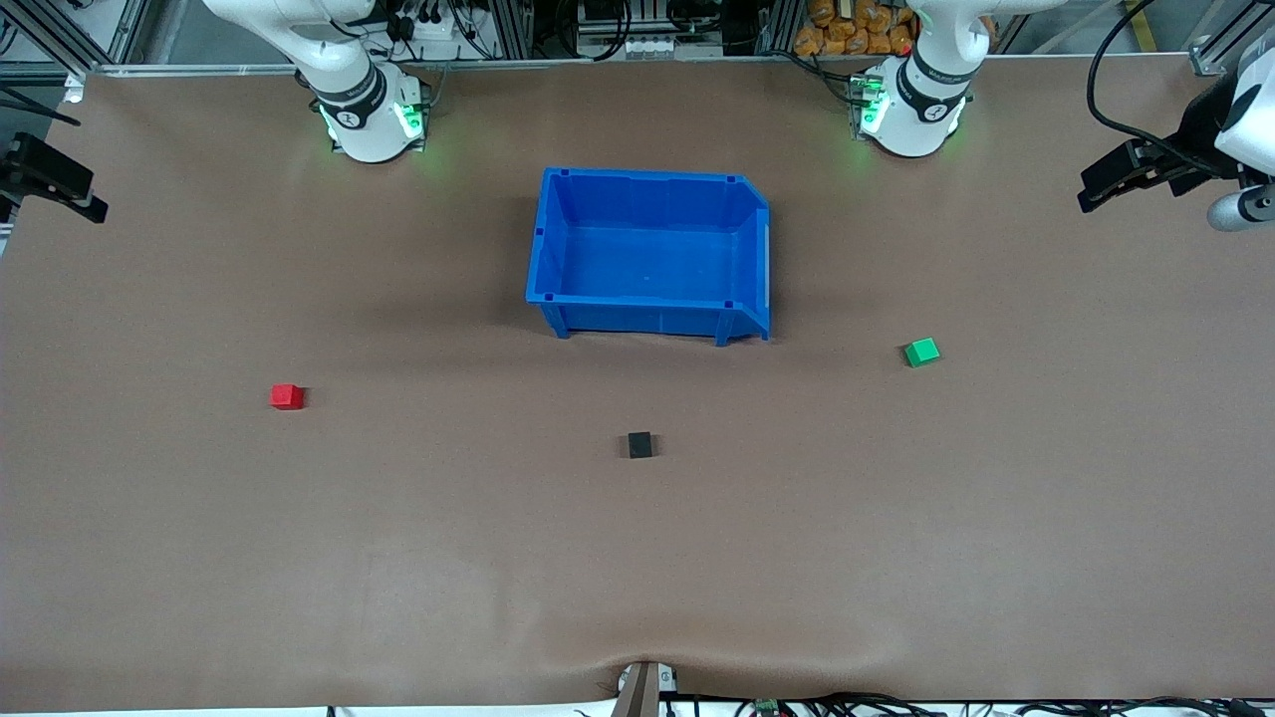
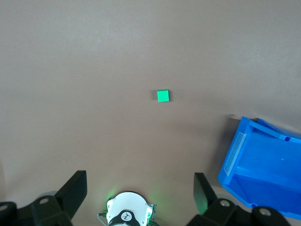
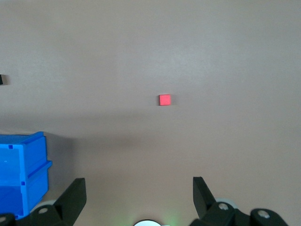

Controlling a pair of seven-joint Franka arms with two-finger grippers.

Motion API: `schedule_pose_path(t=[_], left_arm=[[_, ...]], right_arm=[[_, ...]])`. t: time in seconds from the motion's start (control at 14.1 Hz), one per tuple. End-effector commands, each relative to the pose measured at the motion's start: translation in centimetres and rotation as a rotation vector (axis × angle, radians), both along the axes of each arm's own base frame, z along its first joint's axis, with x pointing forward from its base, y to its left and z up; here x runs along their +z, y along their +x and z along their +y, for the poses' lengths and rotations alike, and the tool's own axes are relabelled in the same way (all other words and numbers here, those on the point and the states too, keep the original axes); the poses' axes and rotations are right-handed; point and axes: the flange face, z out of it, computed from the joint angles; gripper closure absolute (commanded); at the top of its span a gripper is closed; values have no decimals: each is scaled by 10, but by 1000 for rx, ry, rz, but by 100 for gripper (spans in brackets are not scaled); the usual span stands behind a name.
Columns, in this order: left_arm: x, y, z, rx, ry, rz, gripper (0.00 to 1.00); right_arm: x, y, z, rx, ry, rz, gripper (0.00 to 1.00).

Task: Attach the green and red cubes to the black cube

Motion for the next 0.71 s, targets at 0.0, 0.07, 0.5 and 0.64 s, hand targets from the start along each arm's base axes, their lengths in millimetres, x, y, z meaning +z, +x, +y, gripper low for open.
schedule_pose_path(t=[0.0, 0.07, 0.5, 0.64], left_arm=[[6, -1, 4, -19, 19, 6, 0], [6, 0, 4, -19, 19, 4, 0], [-6, 4, 0, -51, 44, 30, 0], [-17, 8, -2, -55, 44, 51, 0]], right_arm=[[5, 1, 1, 10, 14, -8, 0], [5, 0, 3, 13, 17, -7, 0], [4, 1, -3, 0, 17, -7, 0], [3, 2, -6, -5, 18, -2, 0]])
